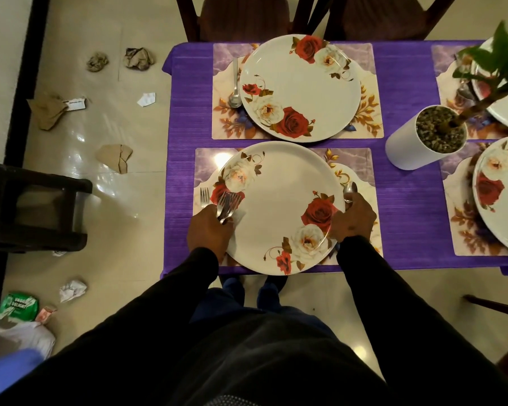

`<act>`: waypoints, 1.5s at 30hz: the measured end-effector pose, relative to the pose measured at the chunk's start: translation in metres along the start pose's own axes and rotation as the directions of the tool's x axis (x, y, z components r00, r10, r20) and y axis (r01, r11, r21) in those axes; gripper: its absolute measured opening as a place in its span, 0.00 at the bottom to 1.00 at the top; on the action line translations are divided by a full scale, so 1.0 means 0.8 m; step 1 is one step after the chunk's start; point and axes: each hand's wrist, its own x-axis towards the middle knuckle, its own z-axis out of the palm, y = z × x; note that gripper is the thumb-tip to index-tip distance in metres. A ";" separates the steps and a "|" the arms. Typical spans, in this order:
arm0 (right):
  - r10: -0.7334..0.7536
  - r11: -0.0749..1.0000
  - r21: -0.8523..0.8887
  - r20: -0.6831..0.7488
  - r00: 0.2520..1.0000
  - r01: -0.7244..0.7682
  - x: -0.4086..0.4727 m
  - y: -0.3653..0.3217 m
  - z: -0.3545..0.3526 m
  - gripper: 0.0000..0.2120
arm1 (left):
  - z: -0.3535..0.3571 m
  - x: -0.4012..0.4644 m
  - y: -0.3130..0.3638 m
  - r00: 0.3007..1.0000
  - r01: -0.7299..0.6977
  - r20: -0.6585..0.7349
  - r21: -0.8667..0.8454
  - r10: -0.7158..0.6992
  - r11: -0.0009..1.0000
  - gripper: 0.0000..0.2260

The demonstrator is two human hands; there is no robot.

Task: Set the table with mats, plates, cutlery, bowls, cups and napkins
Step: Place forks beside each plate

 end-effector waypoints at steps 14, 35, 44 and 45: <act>0.013 1.000 0.009 0.002 1.000 -0.013 0.007 0.003 0.003 0.25 | 0.004 -0.001 0.002 1.000 0.003 -0.005 0.013 -0.002 1.000 0.15; -0.345 0.893 0.415 0.374 0.861 0.178 -0.079 -0.040 0.001 0.09 | 0.035 -0.055 0.106 0.941 0.260 0.336 -0.630 -0.045 0.732 0.08; -0.365 0.890 0.430 0.473 0.802 0.151 -0.071 -0.013 -0.021 0.04 | 0.062 -0.078 0.106 0.927 0.354 0.351 -0.703 -0.132 0.617 0.07; -0.362 0.891 0.428 0.473 0.803 0.149 -0.073 -0.013 -0.023 0.03 | 0.061 -0.081 0.106 0.925 0.358 0.357 -0.705 -0.130 0.611 0.07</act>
